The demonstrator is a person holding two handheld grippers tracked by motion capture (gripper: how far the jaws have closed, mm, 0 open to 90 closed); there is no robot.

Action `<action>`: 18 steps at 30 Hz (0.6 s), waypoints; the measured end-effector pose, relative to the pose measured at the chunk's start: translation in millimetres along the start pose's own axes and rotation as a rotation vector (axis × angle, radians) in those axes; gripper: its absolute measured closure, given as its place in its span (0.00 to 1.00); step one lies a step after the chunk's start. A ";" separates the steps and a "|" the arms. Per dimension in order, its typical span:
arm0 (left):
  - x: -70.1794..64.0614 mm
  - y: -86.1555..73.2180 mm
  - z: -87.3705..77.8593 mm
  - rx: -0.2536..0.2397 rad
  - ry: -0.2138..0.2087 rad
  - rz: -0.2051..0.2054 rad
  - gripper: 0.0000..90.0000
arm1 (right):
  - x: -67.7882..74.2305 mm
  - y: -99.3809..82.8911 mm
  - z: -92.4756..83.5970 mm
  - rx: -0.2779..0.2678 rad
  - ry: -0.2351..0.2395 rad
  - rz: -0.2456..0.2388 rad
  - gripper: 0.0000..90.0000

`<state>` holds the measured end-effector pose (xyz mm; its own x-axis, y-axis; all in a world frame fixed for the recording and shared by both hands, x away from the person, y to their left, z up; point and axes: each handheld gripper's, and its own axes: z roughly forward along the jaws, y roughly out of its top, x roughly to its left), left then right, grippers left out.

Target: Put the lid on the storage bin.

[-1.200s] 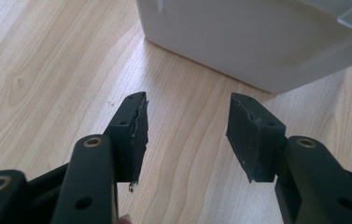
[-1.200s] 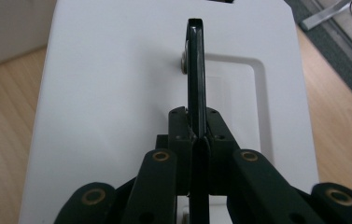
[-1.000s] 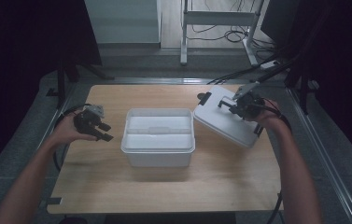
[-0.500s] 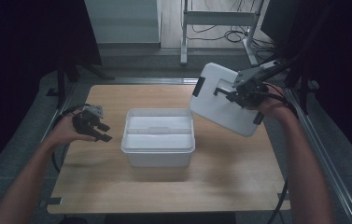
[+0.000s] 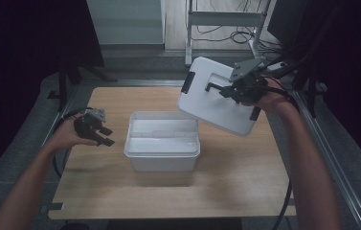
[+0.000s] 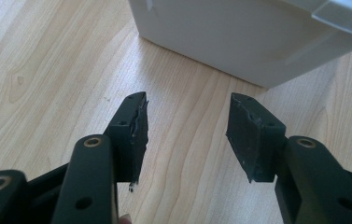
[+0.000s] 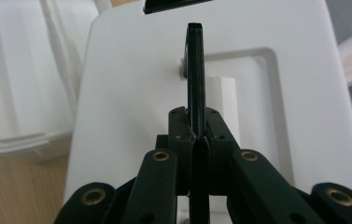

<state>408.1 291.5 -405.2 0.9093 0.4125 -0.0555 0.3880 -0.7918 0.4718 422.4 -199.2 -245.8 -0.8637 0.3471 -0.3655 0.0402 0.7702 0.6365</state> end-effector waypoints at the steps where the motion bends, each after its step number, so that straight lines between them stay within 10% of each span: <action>1: -0.3 -0.1 -0.4 0.001 0.000 0.001 0.54 | 1.4 2.2 0.9 -0.010 0.006 -0.004 0.93; 18: -3.7 -3.8 -3.7 0.002 0.006 -0.004 0.54 | 36.7 41.8 41.7 -0.068 0.169 -0.086 0.93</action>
<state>402.7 294.7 -403.6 0.9071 0.4177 -0.0523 0.3914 -0.7911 0.4701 413.3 -132.0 -260.9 -0.9349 0.1823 -0.3046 -0.0665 0.7530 0.6547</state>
